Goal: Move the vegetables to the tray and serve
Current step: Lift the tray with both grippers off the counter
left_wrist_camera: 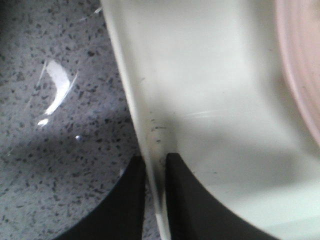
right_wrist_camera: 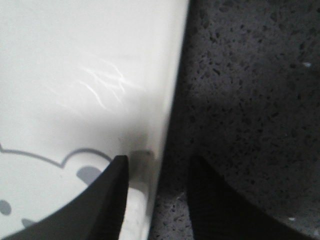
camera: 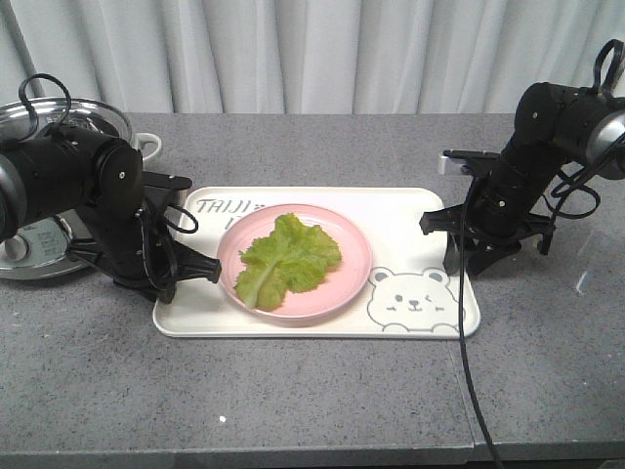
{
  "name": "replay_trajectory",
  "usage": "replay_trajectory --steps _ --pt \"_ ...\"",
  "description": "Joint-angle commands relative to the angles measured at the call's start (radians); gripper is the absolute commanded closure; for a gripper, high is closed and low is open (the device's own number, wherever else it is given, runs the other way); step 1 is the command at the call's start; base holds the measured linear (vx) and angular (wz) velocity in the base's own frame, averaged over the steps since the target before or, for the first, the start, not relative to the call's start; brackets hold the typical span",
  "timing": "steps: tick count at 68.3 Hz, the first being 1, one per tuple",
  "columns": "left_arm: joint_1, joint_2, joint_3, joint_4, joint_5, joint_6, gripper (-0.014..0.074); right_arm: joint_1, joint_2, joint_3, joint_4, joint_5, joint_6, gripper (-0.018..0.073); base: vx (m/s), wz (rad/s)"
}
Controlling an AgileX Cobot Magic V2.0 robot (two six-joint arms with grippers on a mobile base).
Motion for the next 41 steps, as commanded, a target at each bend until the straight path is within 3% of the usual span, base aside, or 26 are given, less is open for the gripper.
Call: replay_trajectory --steps 1,11,24,41 --pt "-0.013 -0.001 0.011 -0.085 -0.025 0.035 0.0605 -0.005 -0.056 -0.02 0.029 0.058 -0.024 0.0418 0.0 0.0" --pt "-0.013 -0.002 0.01 -0.117 -0.031 0.048 0.0603 -0.005 -0.058 -0.02 0.046 0.058 -0.053 0.0577 0.0 0.0" --pt "-0.014 -0.024 0.009 -0.179 -0.044 0.113 0.0603 -0.006 -0.089 -0.021 0.045 0.049 -0.062 0.0569 0.0 0.0" --pt "-0.014 -0.088 0.009 -0.212 -0.078 0.117 0.0603 -0.006 -0.134 -0.023 0.046 0.049 -0.065 0.0564 0.0 0.0"
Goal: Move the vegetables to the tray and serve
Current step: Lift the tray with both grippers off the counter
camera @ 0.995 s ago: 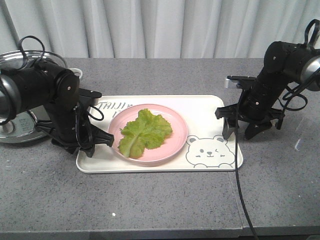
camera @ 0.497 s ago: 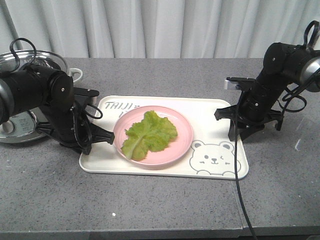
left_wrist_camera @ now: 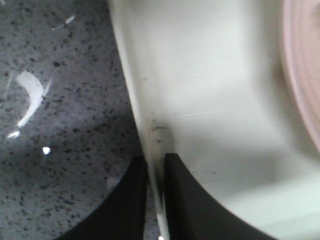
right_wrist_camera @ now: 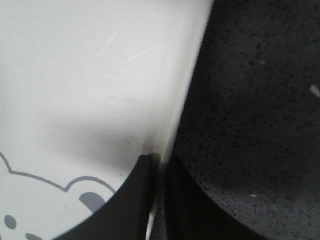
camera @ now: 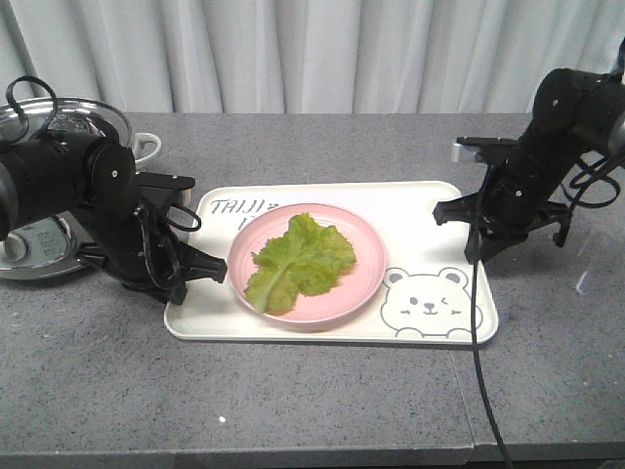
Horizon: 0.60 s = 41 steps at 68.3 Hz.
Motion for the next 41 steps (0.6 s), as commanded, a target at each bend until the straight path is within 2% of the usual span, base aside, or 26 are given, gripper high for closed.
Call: replay_trajectory --steps 1,41 --pt "-0.025 -0.061 -0.01 -0.105 -0.036 0.026 0.0603 0.007 -0.084 -0.028 0.062 0.046 -0.037 0.0564 0.0 0.0" --pt "-0.025 -0.274 -0.01 -0.104 -0.053 0.026 0.0603 0.007 -0.192 -0.028 0.079 0.055 -0.039 0.0565 0.0 0.0"
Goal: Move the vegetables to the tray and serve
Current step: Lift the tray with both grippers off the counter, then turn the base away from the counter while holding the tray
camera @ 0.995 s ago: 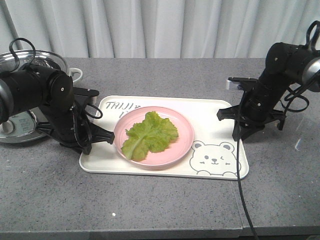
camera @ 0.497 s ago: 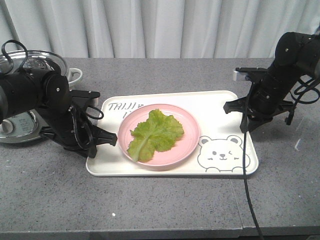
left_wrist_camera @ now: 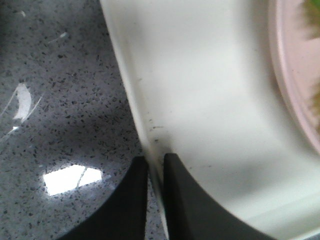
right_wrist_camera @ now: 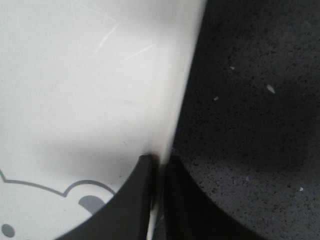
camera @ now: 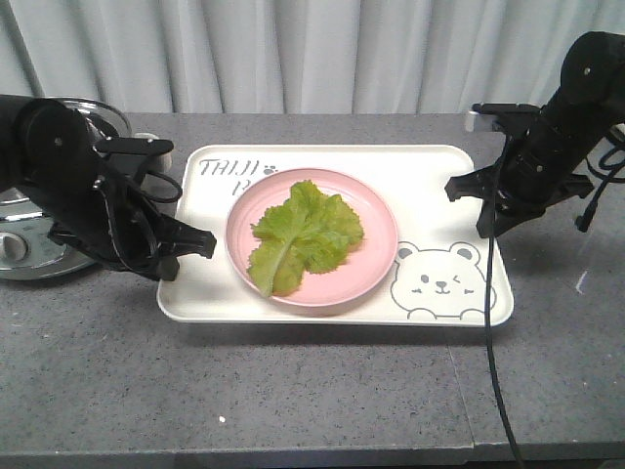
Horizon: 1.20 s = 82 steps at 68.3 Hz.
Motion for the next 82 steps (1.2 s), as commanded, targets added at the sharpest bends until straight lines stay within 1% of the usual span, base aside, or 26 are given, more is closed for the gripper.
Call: replay_trajectory --steps 1,17,35,73,82 --pt "-0.02 -0.089 -0.032 -0.072 -0.088 0.023 0.0603 0.007 -0.087 -0.028 0.093 0.054 -0.036 0.0565 0.0 0.0" --pt "-0.02 -0.162 -0.032 -0.072 -0.118 0.023 0.0603 0.007 -0.157 -0.028 0.092 0.054 -0.036 0.0565 0.0 0.0" --pt "-0.02 -0.179 -0.032 -0.072 -0.117 0.023 0.0603 0.008 -0.226 -0.028 0.094 0.054 -0.036 0.0565 0.0 0.0" --pt "-0.02 -0.179 -0.032 -0.071 -0.112 0.023 0.0603 0.008 -0.237 -0.028 0.086 0.054 -0.048 0.0565 0.0 0.0" --pt "-0.02 -0.179 -0.032 -0.071 -0.094 0.023 0.0603 0.008 -0.237 -0.028 0.087 0.054 -0.049 0.0565 0.0 0.0"
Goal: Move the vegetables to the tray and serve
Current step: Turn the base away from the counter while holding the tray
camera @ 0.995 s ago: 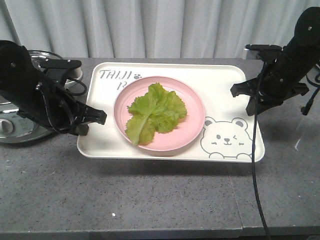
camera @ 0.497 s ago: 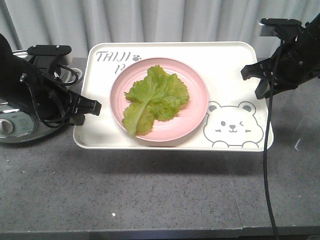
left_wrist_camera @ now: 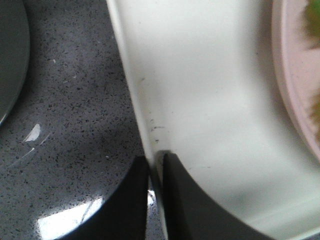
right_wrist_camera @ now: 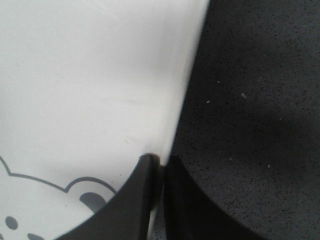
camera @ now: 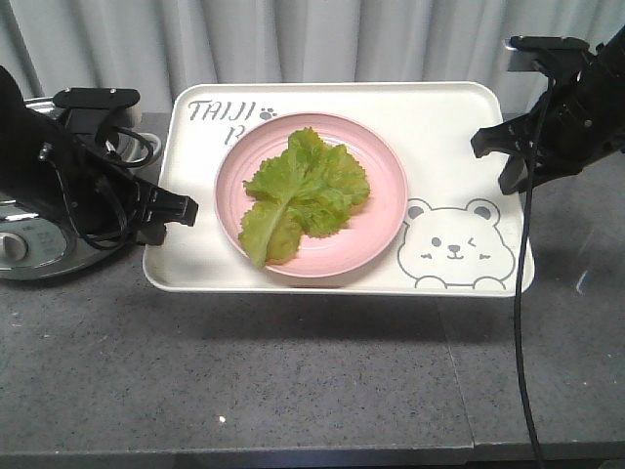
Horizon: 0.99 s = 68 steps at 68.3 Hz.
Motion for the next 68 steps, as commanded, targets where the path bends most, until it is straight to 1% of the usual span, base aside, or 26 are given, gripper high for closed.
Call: replay_trajectory --steps 1,68 --pt "-0.02 -0.045 -0.032 -0.075 -0.076 0.02 0.0603 0.01 -0.054 -0.028 0.081 0.036 -0.045 0.0565 0.0 0.0" --pt "-0.02 -0.045 -0.032 -0.075 -0.076 0.019 0.0603 0.01 -0.054 -0.028 0.081 0.036 -0.046 0.0565 0.0 0.0"
